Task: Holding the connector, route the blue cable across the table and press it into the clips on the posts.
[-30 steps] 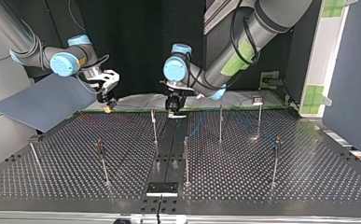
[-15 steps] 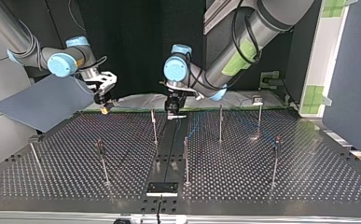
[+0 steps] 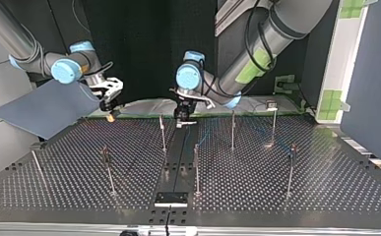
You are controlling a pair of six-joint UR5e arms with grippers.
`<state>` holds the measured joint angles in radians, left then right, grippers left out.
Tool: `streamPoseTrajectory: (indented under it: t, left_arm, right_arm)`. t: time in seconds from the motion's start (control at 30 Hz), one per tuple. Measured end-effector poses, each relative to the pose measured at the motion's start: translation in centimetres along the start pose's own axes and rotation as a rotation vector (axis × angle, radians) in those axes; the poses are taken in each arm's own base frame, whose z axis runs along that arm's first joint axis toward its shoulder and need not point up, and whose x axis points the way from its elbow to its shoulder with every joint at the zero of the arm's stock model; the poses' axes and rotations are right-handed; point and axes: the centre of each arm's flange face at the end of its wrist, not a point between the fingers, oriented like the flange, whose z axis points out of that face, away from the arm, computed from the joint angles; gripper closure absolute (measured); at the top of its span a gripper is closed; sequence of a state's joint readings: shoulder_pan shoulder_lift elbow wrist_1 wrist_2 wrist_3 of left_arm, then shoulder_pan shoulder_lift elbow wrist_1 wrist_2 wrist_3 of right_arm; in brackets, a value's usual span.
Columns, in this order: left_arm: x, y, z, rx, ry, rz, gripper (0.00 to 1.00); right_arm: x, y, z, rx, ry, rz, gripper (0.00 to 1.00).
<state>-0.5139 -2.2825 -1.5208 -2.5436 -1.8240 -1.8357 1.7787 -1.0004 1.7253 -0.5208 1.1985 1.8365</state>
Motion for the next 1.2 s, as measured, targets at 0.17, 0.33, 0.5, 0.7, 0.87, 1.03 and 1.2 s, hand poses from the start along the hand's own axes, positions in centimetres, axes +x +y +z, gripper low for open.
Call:
streamPoseTrajectory:
  t: [0.17,0.33,0.5,0.7,0.87,1.03,1.2]
  left_arm:
    - [-0.1,0.4,1.7,0.009,-0.007,-0.012,0.98]
    - [-1.8,2.0,3.6,-0.009,-0.021,-0.012,0.98]
    - [-2.8,3.8,4.7,-0.041,-0.024,0.005,0.98]
    - [-3.3,4.4,4.9,-0.066,-0.024,0.027,0.93]
    - [-3.2,4.1,4.8,-0.07,-0.026,0.038,0.24]
    - [-3.0,4.0,4.4,-0.097,-0.004,0.072,0.0]
    - [-2.7,4.3,3.7,-0.147,0.037,0.114,0.0]
  right_arm:
    - [0.0,0.0,0.9,0.008,-0.001,-0.001,1.0]
    - [1.1,0.4,1.6,0.009,0.017,0.001,1.0]
    - [1.8,1.0,2.4,0.006,0.031,0.004,1.0]
    - [1.8,1.3,2.8,0.004,0.035,0.004,1.0]
    - [1.8,1.4,2.9,0.003,0.034,0.001,1.0]
    - [1.8,1.4,2.8,0.001,0.029,0.001,1.0]
    - [1.8,1.4,2.8,-0.001,0.024,0.0,1.0]
